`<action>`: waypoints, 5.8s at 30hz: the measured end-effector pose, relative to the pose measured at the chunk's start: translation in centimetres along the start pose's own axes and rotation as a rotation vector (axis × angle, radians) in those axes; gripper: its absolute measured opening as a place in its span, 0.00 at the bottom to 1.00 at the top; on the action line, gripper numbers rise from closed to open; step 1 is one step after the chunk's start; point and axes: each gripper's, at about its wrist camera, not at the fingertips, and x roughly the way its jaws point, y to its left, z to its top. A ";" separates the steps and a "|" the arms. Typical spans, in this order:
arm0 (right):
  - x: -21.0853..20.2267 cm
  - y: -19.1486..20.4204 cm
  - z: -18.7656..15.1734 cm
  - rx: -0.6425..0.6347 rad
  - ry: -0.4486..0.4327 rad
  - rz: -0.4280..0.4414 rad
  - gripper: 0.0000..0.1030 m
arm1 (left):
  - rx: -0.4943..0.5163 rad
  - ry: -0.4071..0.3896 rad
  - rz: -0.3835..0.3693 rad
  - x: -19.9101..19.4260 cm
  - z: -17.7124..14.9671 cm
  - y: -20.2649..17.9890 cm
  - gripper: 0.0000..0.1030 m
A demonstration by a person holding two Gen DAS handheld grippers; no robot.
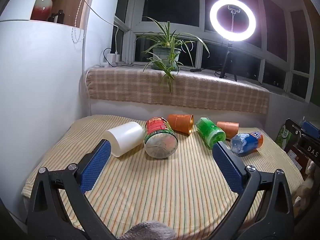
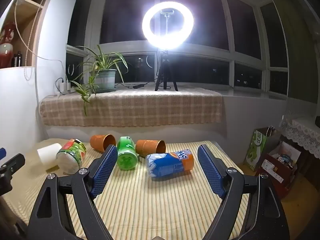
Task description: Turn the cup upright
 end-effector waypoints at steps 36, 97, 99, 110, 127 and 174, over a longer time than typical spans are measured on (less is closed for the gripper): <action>-0.2 -0.5 0.6 0.028 0.004 0.017 0.80 | 0.031 -0.004 0.002 0.1 1.3 -0.7 1.00; 4.1 0.1 1.2 0.076 0.147 0.178 0.80 | 0.056 -0.024 0.016 0.9 3.7 -0.9 1.00; 5.0 0.6 1.2 0.066 0.184 0.212 0.80 | 0.056 -0.015 0.022 1.2 3.6 -0.7 1.00; 13.0 1.8 2.5 0.042 0.410 0.373 0.80 | 0.037 0.053 0.044 2.0 2.0 1.8 1.00; 28.0 6.0 1.7 -0.007 0.936 0.418 0.77 | -0.060 0.151 0.044 2.2 -0.1 5.6 1.00; 19.5 5.5 -1.5 0.227 0.856 0.561 0.64 | -0.102 0.204 0.043 2.7 -1.5 7.2 1.00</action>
